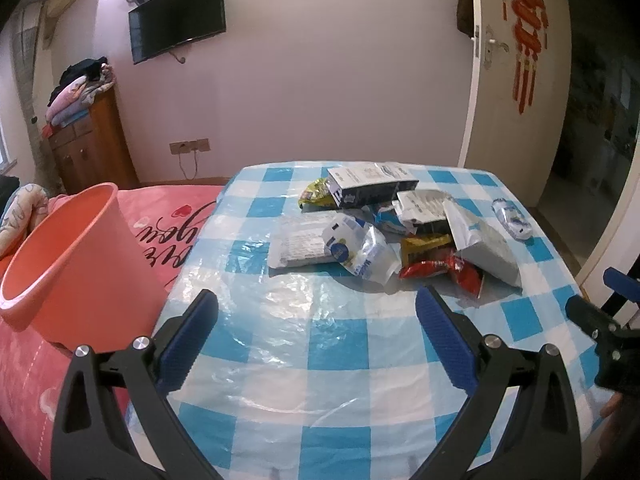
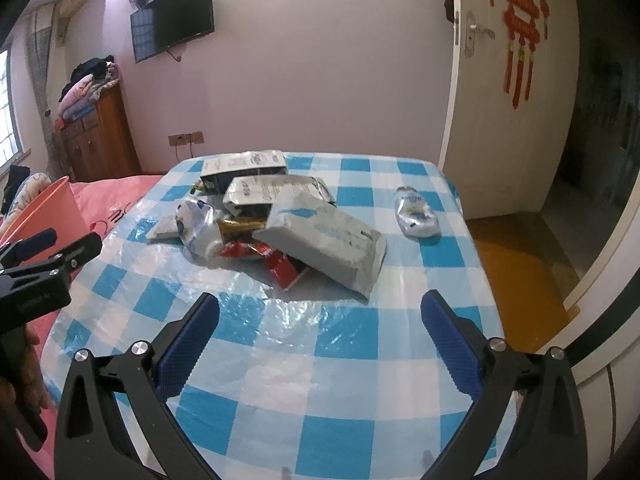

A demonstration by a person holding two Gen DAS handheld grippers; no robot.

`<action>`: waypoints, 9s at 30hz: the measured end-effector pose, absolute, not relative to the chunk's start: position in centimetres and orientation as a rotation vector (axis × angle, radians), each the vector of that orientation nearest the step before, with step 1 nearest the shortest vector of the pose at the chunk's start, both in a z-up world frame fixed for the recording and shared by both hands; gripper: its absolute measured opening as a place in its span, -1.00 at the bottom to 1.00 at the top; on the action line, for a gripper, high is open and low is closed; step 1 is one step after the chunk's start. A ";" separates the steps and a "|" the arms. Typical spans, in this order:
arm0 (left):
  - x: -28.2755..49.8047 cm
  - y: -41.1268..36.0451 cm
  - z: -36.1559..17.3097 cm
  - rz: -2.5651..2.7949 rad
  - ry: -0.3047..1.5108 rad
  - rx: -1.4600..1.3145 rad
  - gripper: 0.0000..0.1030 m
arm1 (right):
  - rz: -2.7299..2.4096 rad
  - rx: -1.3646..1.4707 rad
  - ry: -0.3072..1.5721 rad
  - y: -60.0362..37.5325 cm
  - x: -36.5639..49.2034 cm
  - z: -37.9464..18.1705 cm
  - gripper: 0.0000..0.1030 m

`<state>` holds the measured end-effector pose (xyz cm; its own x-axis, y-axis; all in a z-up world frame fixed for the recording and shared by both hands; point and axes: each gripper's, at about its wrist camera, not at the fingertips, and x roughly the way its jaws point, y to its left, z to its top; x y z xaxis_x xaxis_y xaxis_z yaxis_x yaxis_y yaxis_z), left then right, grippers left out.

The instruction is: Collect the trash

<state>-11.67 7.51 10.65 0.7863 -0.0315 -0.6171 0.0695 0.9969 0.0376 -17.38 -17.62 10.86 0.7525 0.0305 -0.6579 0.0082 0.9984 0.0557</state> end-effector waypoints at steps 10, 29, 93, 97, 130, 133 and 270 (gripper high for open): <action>-9.3 7.9 8.1 -0.198 0.748 0.016 0.93 | 0.053 0.198 0.803 -21.1 -15.9 7.8 0.93; -2.2 10.0 7.4 -0.188 0.806 -0.126 0.93 | -0.011 0.372 0.772 -30.1 -6.5 8.3 0.58; 12.3 0.7 6.1 -0.405 0.917 0.367 0.27 | -0.026 0.144 0.869 -28.4 1.6 2.9 0.19; 10.9 2.0 6.9 -0.401 0.893 0.300 0.21 | -0.005 0.193 0.841 -28.2 -0.2 3.9 0.19; 4.9 5.3 5.3 -0.347 0.928 0.108 0.24 | 0.201 0.206 0.763 -19.2 -10.0 9.7 0.19; 4.6 6.0 5.6 -0.322 0.919 0.064 0.23 | 0.208 0.206 0.769 -18.5 -10.2 9.6 0.19; 23.6 1.1 2.7 0.032 1.160 -0.126 0.54 | 0.183 0.529 0.637 -25.4 -6.4 6.3 0.83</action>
